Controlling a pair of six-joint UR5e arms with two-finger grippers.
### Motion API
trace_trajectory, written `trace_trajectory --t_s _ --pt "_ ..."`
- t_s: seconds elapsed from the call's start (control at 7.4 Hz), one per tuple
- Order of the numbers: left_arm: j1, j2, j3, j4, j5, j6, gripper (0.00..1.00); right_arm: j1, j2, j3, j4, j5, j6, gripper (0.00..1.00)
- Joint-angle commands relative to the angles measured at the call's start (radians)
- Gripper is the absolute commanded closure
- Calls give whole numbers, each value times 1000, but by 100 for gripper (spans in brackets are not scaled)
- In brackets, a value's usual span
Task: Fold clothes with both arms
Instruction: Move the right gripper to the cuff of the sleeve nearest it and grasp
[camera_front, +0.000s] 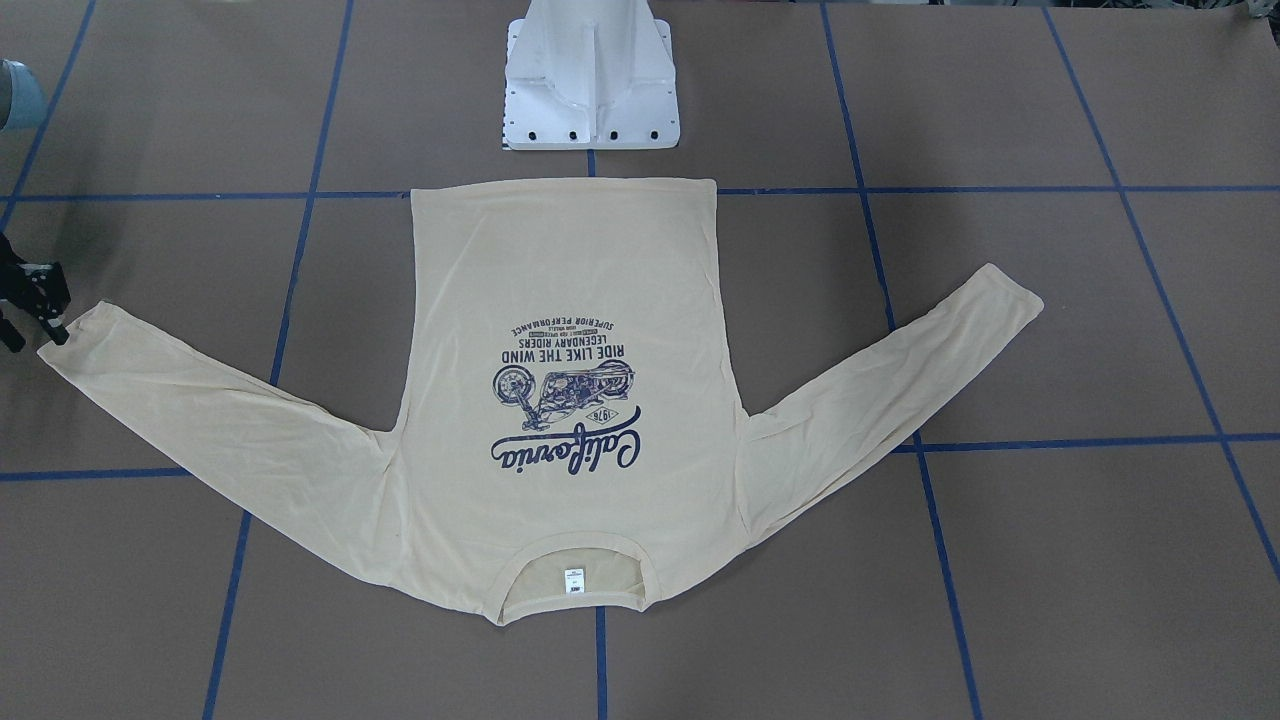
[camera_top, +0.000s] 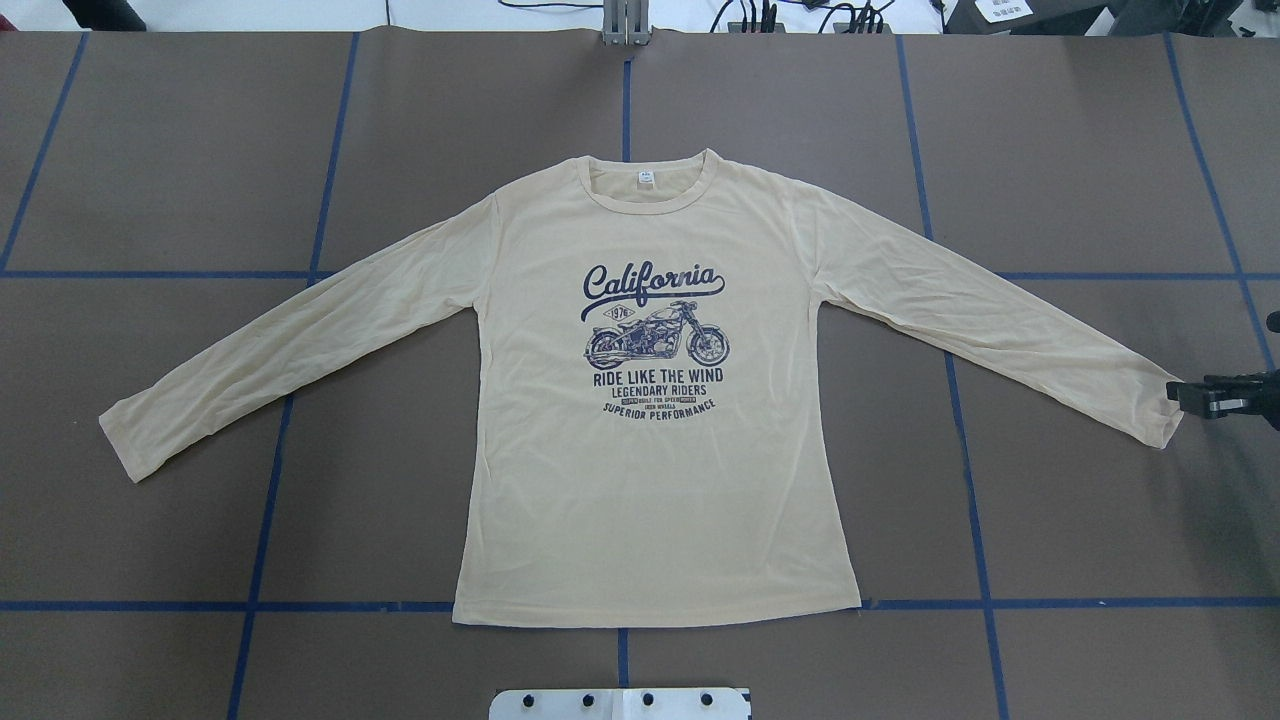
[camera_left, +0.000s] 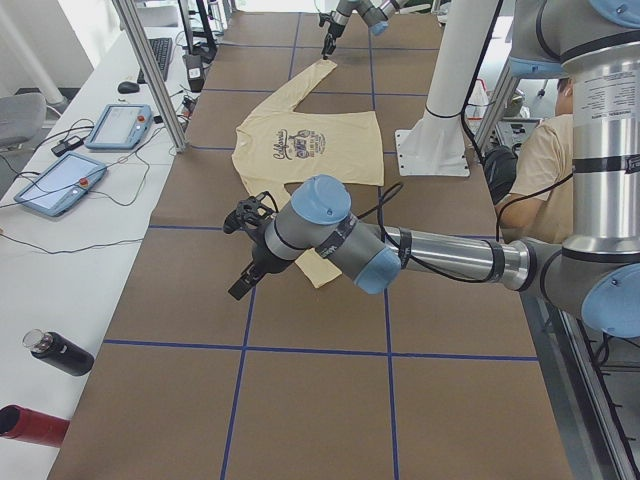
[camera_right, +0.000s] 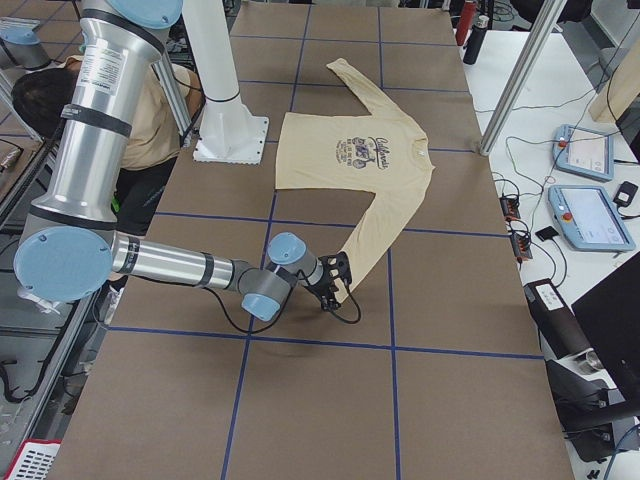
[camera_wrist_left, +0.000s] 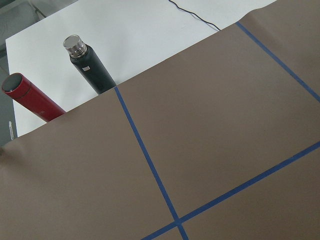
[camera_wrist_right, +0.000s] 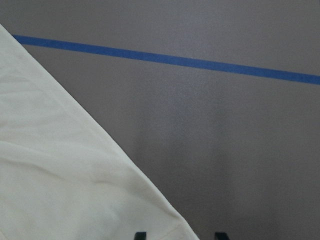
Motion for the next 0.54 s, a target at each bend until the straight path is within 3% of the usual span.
trace_trajectory --t_s 0.0,0.41 --pt "0 0 0 -1 1 1 0 -6 24 -19 -4 -13 2 45" --pt "0 0 0 0 1 -1 0 -8 31 -45 1 -19 0 47"
